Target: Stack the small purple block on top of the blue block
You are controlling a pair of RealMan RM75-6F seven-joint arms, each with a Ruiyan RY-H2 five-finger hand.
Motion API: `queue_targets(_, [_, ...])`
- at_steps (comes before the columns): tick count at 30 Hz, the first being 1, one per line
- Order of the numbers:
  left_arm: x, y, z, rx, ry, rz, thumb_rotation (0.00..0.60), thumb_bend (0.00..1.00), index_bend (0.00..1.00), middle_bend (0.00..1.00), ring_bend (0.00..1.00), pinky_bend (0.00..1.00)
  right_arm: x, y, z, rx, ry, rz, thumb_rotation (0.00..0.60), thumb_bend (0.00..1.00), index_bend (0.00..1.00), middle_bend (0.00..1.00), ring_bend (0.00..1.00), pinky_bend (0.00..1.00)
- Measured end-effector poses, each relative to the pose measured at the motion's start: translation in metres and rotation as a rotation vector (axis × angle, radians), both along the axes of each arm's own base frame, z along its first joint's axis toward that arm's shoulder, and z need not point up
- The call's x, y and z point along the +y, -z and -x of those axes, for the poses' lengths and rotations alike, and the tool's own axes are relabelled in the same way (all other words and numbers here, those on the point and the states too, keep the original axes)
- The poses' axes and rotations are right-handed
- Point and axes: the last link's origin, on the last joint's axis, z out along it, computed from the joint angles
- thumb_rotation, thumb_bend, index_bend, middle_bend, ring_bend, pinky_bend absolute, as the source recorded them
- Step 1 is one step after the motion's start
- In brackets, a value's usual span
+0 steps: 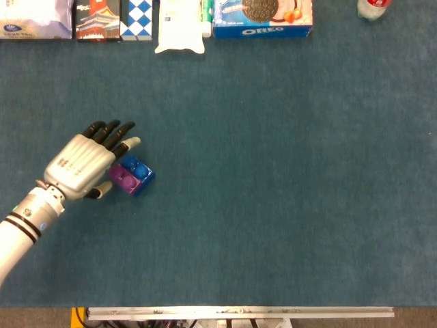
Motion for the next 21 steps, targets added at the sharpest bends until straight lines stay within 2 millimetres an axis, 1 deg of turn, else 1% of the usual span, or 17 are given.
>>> queue_targets(5, [-0.007,-0.017,-0.001,-0.009,-0.032,-0.043,0.6,0.28,0.1,0.0,0.0,0.13,0.0,0.001,-0.001,0.003,0.001,-0.004,0.6,0.55,0.37,0.32,0.21,0.16])
queue_targets(9, [-0.014,-0.034,0.001,-0.032,-0.066,-0.104,0.6,0.28,0.16,0.0,0.0,0.16,-0.001,0.002,-0.001,0.006,0.002,-0.006,0.6,0.55,0.37,0.32,0.21,0.16])
queue_targets(13, [-0.022,-0.051,0.006,-0.056,-0.092,-0.197,0.6,0.28,0.21,0.0,0.0,0.16,-0.002,0.004,-0.002,0.015,0.001,-0.016,0.6,0.55,0.37,0.32,0.21,0.16])
queue_targets(16, [-0.032,-0.064,0.012,-0.077,-0.115,-0.284,0.6,0.28,0.25,0.0,0.0,0.16,-0.003,0.007,-0.003,0.023,-0.001,-0.024,0.6,0.55,0.37,0.32,0.21,0.16])
queue_targets(17, [-0.039,-0.07,0.017,-0.084,-0.127,-0.326,0.6,0.28,0.27,0.0,0.0,0.16,-0.003,0.007,-0.003,0.025,-0.002,-0.027,0.6,0.55,0.37,0.32,0.21,0.16])
queue_targets(21, [-0.056,-0.079,0.032,-0.083,-0.152,-0.409,0.6,0.28,0.3,0.03,0.0,0.16,-0.004,0.01,-0.004,0.034,-0.002,-0.034,0.6,0.55,0.37,0.32,0.21,0.16])
